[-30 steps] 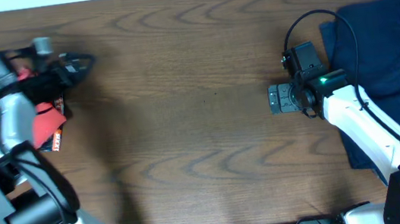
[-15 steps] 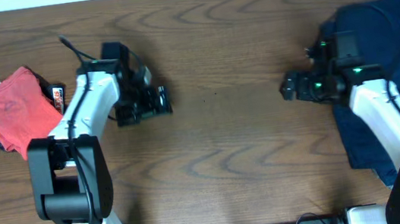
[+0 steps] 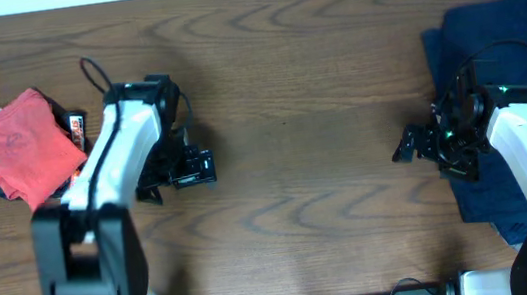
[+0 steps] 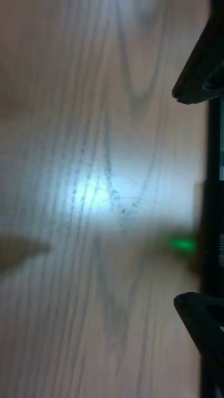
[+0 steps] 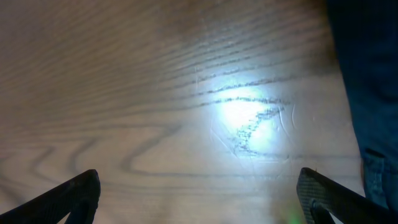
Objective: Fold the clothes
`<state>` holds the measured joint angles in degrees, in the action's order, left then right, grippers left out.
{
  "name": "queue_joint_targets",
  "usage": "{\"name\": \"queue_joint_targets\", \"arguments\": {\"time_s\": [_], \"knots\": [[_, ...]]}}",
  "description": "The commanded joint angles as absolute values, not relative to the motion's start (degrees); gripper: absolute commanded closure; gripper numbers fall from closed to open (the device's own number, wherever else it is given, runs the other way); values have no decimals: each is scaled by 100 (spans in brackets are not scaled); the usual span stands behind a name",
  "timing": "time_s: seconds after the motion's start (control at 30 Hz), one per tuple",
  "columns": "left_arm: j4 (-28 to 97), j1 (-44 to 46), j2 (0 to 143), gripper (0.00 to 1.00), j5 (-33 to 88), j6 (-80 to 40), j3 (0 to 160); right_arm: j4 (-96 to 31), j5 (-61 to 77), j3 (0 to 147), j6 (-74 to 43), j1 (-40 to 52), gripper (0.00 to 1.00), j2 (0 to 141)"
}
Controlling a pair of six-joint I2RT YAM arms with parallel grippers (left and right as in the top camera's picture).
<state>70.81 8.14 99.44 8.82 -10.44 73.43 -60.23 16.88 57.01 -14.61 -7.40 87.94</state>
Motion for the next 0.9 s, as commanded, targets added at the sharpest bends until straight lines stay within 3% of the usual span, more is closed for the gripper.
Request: {"name": "queue_joint_targets", "arguments": {"time_s": [0.0,0.2,0.43,0.67,0.87], "knots": [[6818,823,9008,2,672,-1192,6969,-5867,1653,5463,-1343,-775,1,8482],[5754,823,6814,2,672,-1192,5839,-4779,1500,4593,-1457,-718,1,7096],[4497,823,4407,2,674,-1192,4663,-4338,209,4032,-1671,-464,1,4670],[4405,823,3579,2,679,-1192,4600,-4226,172,4032,-1671,-464,1,3463],[4405,823,3618,2,679,-1192,4600,-4327,172,4032,-1671,-464,1,3374]]}}
